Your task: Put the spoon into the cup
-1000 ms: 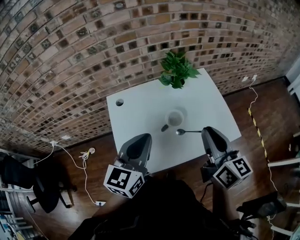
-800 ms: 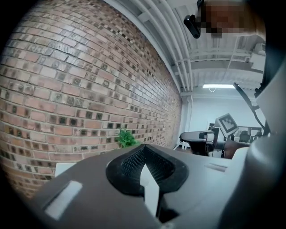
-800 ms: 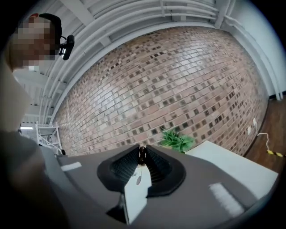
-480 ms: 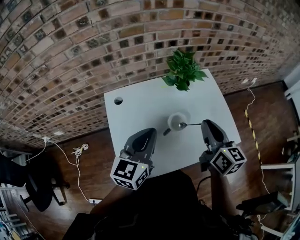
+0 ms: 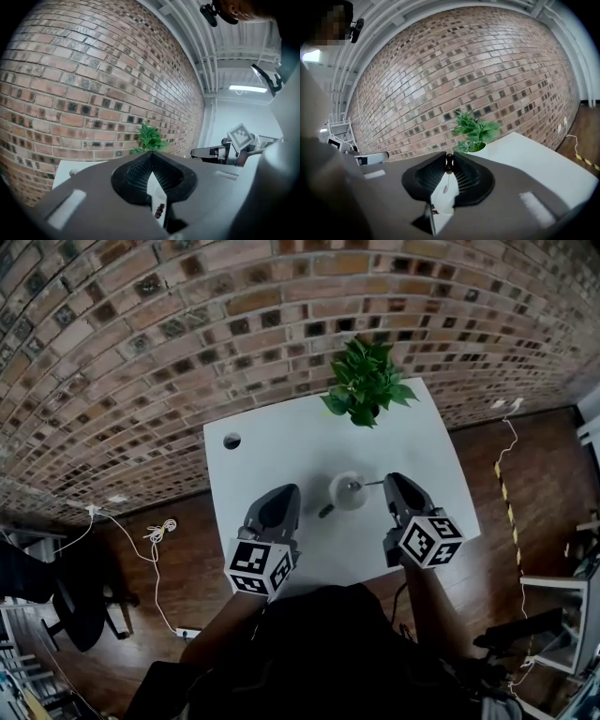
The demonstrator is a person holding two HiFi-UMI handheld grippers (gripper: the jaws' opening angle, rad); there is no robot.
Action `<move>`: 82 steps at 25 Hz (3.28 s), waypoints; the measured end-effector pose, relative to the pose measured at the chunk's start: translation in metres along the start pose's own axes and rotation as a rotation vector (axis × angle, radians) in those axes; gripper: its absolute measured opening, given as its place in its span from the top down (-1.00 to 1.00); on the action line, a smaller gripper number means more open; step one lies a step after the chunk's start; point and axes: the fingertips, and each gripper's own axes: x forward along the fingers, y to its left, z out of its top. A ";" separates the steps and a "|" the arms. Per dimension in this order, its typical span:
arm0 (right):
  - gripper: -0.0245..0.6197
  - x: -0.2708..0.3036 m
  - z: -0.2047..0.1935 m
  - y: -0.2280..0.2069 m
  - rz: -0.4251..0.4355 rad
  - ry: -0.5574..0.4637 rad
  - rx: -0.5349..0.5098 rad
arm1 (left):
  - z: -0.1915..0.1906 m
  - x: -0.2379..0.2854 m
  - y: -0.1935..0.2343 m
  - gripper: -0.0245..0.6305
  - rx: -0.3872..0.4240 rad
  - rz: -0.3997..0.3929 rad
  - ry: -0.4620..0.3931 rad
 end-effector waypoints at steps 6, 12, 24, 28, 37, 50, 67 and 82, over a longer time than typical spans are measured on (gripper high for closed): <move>0.75 0.029 -0.033 -0.010 0.016 0.072 -0.029 | -0.030 0.024 0.013 0.94 0.012 0.042 0.052; 0.75 0.043 -0.068 -0.023 -0.009 0.144 -0.062 | -0.063 0.040 0.021 0.94 0.014 0.081 0.122; 0.75 0.052 -0.095 -0.038 -0.050 0.174 -0.030 | -0.104 0.054 0.024 0.94 0.039 0.057 0.214; 0.75 0.052 -0.098 -0.042 -0.064 0.170 -0.013 | -0.107 0.050 0.025 0.94 0.031 0.064 0.223; 0.52 0.050 -0.102 -0.044 -0.075 0.198 -0.075 | -0.107 0.040 0.023 0.94 0.028 0.052 0.220; 0.46 -0.012 -0.048 -0.029 -0.166 0.043 0.017 | -0.067 -0.021 0.022 0.94 -0.014 0.018 0.119; 0.90 -0.089 -0.027 0.069 -0.078 -0.075 0.005 | -0.035 -0.120 -0.024 0.94 0.032 -0.138 0.005; 0.90 -0.175 -0.059 0.087 0.038 -0.040 0.108 | -0.021 -0.235 -0.094 0.94 0.119 -0.027 0.015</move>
